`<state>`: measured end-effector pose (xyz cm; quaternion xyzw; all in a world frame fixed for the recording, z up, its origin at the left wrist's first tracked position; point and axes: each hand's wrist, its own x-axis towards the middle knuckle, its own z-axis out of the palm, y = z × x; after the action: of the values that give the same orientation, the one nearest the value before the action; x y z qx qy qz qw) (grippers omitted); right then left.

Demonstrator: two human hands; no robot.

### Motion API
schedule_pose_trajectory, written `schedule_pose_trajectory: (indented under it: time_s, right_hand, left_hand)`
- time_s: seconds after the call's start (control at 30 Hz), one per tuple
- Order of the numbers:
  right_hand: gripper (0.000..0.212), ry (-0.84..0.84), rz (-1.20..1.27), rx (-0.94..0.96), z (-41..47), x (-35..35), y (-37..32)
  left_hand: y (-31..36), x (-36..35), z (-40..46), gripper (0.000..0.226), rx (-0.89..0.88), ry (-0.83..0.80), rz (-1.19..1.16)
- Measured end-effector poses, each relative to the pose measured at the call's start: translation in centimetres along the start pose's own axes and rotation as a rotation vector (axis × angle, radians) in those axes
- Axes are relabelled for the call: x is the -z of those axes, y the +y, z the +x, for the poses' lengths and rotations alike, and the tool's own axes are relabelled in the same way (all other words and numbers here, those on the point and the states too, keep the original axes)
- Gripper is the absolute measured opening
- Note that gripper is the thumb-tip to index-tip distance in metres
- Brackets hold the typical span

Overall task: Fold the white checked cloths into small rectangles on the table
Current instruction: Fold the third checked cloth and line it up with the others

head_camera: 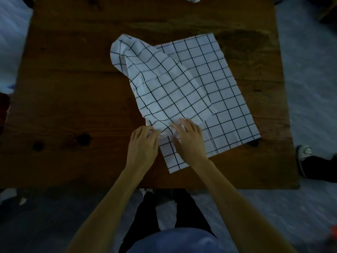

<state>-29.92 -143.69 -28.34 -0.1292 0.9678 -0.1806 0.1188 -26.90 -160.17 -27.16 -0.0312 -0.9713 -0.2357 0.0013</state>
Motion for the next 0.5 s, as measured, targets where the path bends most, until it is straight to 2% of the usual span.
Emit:
schedule_pose_trajectory:
  time_s: [0.07,0.13,0.3,0.5]
  right_hand:
    - [0.033,0.076,-0.011,0.020,0.9,0.8,-0.5]
    - [0.025,0.146,-0.014,0.029,1.7,2.1,-0.9]
    - [0.027,0.305,0.080,0.070,2.9,7.0,-3.6]
    - [0.013,0.326,0.028,0.076,2.8,11.0,-6.2]
  left_hand:
    - [-0.1,1.7,0.6,0.031,-0.035,0.017,0.004]
    - [-0.1,3.5,1.3,0.028,-0.070,0.024,0.017]
    - [-0.6,8.5,3.0,0.016,-0.078,0.057,0.021]
    - [0.1,15.4,5.4,0.015,-0.059,0.213,-0.038]
